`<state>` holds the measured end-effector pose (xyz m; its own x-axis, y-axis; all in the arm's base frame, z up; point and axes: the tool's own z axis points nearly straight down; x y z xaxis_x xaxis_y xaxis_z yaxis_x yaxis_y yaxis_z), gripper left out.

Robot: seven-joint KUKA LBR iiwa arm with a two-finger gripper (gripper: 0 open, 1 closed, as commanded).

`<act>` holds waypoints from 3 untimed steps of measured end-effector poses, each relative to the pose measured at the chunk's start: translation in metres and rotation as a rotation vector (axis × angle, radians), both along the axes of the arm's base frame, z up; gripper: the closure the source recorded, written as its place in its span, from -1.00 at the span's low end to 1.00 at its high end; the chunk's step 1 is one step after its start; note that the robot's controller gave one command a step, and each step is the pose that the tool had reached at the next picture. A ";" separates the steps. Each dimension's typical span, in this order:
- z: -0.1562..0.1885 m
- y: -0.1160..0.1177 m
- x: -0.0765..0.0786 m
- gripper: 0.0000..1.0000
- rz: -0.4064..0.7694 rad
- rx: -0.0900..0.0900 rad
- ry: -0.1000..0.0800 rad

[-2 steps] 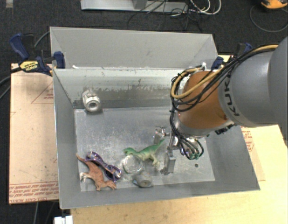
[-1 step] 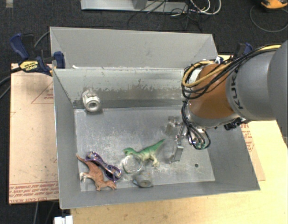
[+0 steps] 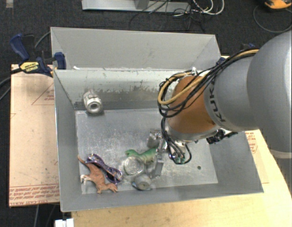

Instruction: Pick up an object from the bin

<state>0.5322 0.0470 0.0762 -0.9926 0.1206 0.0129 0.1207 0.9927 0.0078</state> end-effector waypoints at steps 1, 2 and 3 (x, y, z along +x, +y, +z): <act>0.004 -0.003 -0.010 1.00 0.163 -0.009 -0.018; 0.004 -0.003 -0.010 1.00 0.164 -0.009 -0.018; 0.004 -0.003 -0.010 1.00 0.164 -0.009 -0.018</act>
Offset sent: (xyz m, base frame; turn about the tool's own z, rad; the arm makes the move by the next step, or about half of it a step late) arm 0.0000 0.0000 0.0000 0.0000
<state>0.5224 0.0440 0.0806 -0.9991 -0.0429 -0.0059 -0.0429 0.9991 -0.0001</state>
